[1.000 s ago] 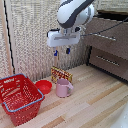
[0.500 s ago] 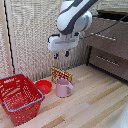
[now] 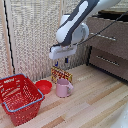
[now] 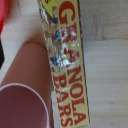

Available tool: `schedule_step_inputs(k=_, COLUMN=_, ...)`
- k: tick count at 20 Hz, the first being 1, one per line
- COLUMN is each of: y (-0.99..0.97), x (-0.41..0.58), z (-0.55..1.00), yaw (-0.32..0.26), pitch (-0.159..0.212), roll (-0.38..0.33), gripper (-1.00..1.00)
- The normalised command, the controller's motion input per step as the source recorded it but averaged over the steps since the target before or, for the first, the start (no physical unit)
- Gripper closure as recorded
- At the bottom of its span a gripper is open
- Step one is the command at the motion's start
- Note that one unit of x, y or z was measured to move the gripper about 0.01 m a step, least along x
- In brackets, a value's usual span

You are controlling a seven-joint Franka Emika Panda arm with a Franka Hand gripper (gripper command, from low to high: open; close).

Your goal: Meticulously direct the gripper system near the nourishment stick. Grapple the nourishment stick firmly with the gripper system. Progress with the gripper system grasping the stick toward the storage box. Tenderly permit the nourishment stick to descend into the box.

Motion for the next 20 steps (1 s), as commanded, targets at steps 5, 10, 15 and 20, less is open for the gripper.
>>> schedule_step_inputs(k=5, y=-0.01, x=0.225, z=-0.37, yaw=0.08, pitch=0.029, roll=-0.086, gripper=-1.0)
schedule_step_inputs(k=10, y=-0.06, x=0.282, z=-0.29, yaw=0.099, pitch=0.037, roll=-0.093, gripper=-1.0)
schedule_step_inputs(k=15, y=-0.02, x=0.082, z=-0.03, yaw=0.028, pitch=0.057, roll=-0.003, gripper=1.0)
schedule_step_inputs(k=20, y=0.0, x=0.0, z=0.0, yaw=-0.002, pitch=0.002, roll=0.0, gripper=1.0)
